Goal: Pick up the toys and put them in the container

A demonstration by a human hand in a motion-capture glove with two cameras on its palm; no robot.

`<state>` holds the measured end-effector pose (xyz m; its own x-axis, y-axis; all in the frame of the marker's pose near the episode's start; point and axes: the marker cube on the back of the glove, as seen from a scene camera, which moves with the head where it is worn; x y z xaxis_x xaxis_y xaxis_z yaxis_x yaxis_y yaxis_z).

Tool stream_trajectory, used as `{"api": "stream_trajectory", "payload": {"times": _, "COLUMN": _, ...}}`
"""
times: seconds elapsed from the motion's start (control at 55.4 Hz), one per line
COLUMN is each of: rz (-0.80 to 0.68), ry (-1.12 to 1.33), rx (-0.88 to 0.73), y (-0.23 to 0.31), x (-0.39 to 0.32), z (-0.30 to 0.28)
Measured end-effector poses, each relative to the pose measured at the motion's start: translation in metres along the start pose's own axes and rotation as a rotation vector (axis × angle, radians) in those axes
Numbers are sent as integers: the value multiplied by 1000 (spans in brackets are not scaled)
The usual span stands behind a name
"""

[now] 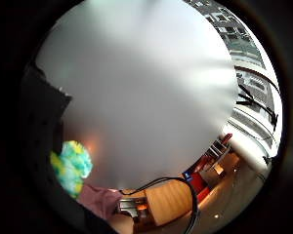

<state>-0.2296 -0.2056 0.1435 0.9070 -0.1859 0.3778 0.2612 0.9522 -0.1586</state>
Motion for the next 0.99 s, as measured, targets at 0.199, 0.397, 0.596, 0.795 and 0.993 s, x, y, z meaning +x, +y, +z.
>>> {"api": "stream_trajectory", "payload": {"times": 0.199, "rz": 39, "ry": 78, "rx": 121, "y": 46, "x": -17, "z": -87}}
{"api": "stream_trajectory", "payload": {"times": 0.397, "rz": 25, "ry": 140, "rx": 231, "y": 93, "x": -56, "z": -169}}
{"api": "stream_trajectory", "payload": {"times": 0.596, "rz": -50, "ry": 224, "rx": 324, "y": 120, "x": -117, "z": -223}}
{"api": "stream_trajectory", "payload": {"times": 0.795, "rz": -206, "ry": 216, "rx": 371, "y": 129, "x": -216, "z": -242}}
{"api": "stream_trajectory", "payload": {"times": 0.993, "rz": -395, "ry": 280, "rx": 368, "y": 106, "x": -310, "z": -214}}
